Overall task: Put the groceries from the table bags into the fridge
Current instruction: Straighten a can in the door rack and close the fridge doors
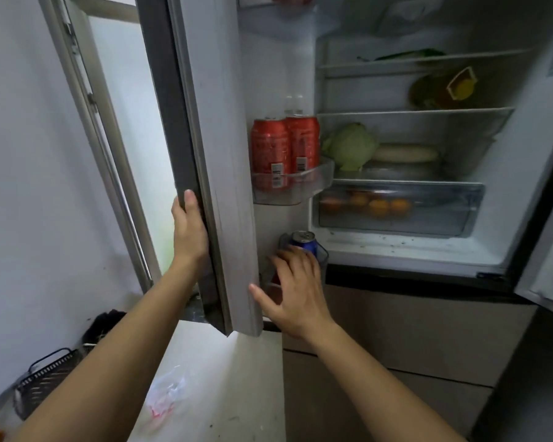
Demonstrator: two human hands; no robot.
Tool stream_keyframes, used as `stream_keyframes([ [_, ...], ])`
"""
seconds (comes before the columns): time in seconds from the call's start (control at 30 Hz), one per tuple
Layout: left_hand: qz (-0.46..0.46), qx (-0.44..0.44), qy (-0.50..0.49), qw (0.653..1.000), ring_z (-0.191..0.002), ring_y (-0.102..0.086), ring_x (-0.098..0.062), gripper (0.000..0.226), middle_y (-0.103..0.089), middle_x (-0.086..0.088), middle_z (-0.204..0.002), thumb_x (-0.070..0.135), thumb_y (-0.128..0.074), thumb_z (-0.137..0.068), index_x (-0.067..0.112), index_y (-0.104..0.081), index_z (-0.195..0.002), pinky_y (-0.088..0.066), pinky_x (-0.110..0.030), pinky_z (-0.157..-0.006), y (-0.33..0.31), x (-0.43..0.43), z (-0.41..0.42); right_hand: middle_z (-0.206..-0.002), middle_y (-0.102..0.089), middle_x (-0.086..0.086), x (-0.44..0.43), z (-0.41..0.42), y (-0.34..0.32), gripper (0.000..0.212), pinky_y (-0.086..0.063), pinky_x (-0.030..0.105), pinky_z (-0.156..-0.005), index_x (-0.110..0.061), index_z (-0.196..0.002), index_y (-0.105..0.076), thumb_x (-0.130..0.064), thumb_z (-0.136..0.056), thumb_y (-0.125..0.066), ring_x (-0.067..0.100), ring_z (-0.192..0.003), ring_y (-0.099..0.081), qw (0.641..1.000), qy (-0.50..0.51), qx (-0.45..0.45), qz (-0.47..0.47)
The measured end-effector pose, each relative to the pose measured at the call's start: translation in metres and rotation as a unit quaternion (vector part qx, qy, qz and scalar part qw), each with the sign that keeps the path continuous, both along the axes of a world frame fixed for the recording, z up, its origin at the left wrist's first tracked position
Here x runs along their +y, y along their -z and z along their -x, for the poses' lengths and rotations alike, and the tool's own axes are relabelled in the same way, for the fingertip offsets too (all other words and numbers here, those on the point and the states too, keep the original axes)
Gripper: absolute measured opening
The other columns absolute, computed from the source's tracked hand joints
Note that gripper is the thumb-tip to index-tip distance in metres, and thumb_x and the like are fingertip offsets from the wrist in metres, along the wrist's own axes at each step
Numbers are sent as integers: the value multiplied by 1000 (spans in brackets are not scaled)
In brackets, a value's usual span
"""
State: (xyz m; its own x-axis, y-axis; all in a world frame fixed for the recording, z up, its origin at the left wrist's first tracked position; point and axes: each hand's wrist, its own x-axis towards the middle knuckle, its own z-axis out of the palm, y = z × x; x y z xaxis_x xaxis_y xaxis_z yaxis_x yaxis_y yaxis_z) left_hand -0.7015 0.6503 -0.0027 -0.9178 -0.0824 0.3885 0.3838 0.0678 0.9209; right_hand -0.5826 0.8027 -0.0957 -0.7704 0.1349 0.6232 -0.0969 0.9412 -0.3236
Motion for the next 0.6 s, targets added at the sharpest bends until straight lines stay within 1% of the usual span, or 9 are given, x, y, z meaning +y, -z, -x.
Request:
stream_keyframes([
  [0.07, 15, 23, -41, 999, -106, -55, -21, 59, -59, -6, -113, 56, -22, -103, 8, -49, -126, -38, -34, -93, 4, 12, -16, -142, -48, -1, 13, -10, 3, 60, -20, 41, -122, -24, -135, -54, -64, -91, -49, 19, -141, -34, 999, -11, 30, 2],
  [0.1, 35, 53, -64, 996, -84, -54, -17, 54, -56, -2, -89, 52, -22, -105, 7, -51, -108, -40, -35, -81, 6, 15, -23, -140, -50, 0, 20, -15, 6, 56, -21, 41, -122, -22, -132, -56, -59, -91, -52, 19, -140, -36, 998, -14, 53, 6],
  [0.17, 73, 108, -67, 989, -66, -46, -11, 52, -47, 1, -71, 51, -25, -104, 8, -49, -89, -37, -34, -65, 8, 18, -34, -139, -53, 4, 33, -23, 13, 51, -21, 45, -122, -17, -131, -59, -47, -91, -51, 21, -141, -37, 995, -15, 94, 25],
  [0.23, 109, 152, -37, 982, -62, -45, -12, 56, -47, 0, -67, 61, -28, -99, 10, -48, -84, -36, -34, -58, 9, 23, -41, -142, -52, 9, 47, -30, 19, 52, -21, 52, -122, -10, -135, -55, -37, -92, -43, 24, -144, -35, 991, -7, 113, 66],
  [0.3, 140, 195, 16, 971, -64, -49, -18, 61, -48, -2, -69, 71, -30, -92, 13, -50, -93, -42, -40, -60, 9, 39, -45, -146, -49, 15, 65, -36, 24, 56, -27, 55, -119, -5, -141, -46, -30, -92, -36, 29, -145, -34, 984, 16, 120, 133],
  [0.37, 162, 225, 76, 958, -76, -54, -18, 70, -54, -2, -83, 76, -32, -89, 15, -52, -114, -47, -39, -66, 8, 64, -51, -145, -48, 17, 87, -42, 27, 58, -35, 56, -114, -4, -144, -42, -30, -93, -33, 31, -140, -41, 970, 41, 116, 211],
  [0.43, 173, 239, 107, 950, -91, -51, -9, 81, -51, 2, -104, 77, -35, -87, 12, -44, -134, -43, -24, -76, 7, 95, -59, -143, -50, 15, 108, -52, 24, 60, -40, 54, -110, -5, -147, -41, -34, -95, -33, 28, -133, -47, 951, 75, 110, 278],
  [0.5, 187, 264, 92, 942, -119, -41, -11, 82, -40, -3, -130, 73, -42, -86, 14, -35, -143, -33, -14, -96, 4, 128, -68, -149, -44, 9, 124, -64, 18, 56, -40, 49, -114, -14, -154, -34, -34, -101, -40, 21, -136, -44, 938, 97, 105, 315],
  [0.6, 201, 328, 75, 920, -139, -25, -21, 83, -23, -10, -151, 67, -54, -86, 12, -30, -143, -26, -26, -115, -1, 173, -74, -159, -30, -1, 139, -76, 10, 57, -30, 37, -119, -26, -157, -25, -35, -104, -45, 11, -145, -31, 946, 100, 93, 294],
])
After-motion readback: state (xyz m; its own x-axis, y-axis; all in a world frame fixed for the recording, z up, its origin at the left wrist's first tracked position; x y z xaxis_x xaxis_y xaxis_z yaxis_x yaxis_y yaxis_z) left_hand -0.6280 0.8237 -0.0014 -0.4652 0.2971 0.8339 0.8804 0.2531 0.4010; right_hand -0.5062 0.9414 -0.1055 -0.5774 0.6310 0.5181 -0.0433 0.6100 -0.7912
